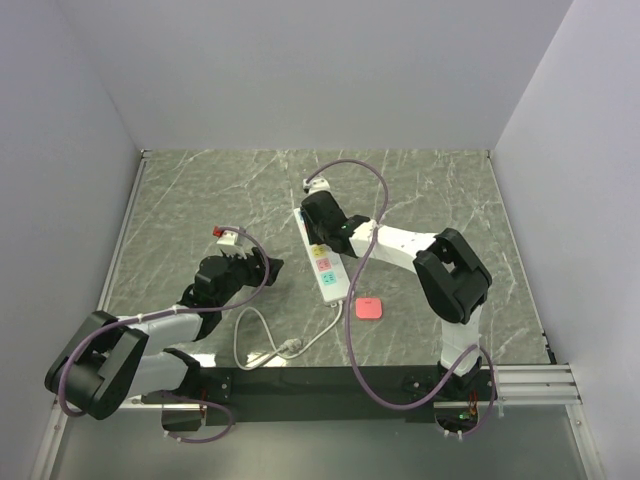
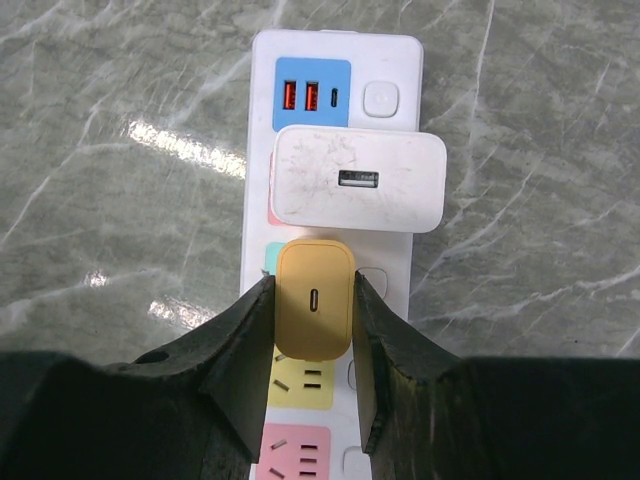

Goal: Insert the plug

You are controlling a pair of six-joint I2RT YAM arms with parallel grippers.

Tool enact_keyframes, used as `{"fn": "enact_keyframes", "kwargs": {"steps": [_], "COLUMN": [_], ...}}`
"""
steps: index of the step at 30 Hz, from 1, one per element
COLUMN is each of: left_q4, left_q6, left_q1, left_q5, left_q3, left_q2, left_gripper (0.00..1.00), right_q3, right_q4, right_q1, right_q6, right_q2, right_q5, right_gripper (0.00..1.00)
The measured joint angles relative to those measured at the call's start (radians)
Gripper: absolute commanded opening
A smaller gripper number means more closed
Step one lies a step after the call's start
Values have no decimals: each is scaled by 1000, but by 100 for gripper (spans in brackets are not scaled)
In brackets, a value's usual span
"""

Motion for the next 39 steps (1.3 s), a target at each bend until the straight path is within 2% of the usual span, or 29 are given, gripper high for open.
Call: {"fn": "enact_keyframes", "kwargs": {"steps": [2,3,4,6,13,19,25,32,39], "left_q4": [0,0,0,-2,-2,-2,-2,0,1], "left_q6": [0,0,0,0,0,0,0,-1,-4], "left_q1": [0,0,0,0,0,0,1,2,2], "left_q5": [0,-1,-1,-2,-10,-18,-16,-14,-8], "left_q3": [0,0,0,0,-1,-1,-6,-29,-36], "left_q2": [0,0,0,-2,-21,-25,-31,-40,-41], "left_gripper": [77,78,79,79,83,84,84,85,85], "right_q3": [-5,-5,-3,-5,-53,-215,-384,-599,-613], "right_q4": [5,5,3,-44,-106,-99,-128,-249,-307], "right_q1": [0,0,0,0,3,25,97,150,175], "right_q6": [-2,-2,-3,-9,-26,-6,121,313,418], "right_q2": [-5,-6,-8,-10,-72,-368,-590,-602,-594], "right_q5": [-5,-7,-10,-35,-60,-3,101,128,149], "right_gripper": [35,48,75,89,93,95,95,93,93]}}
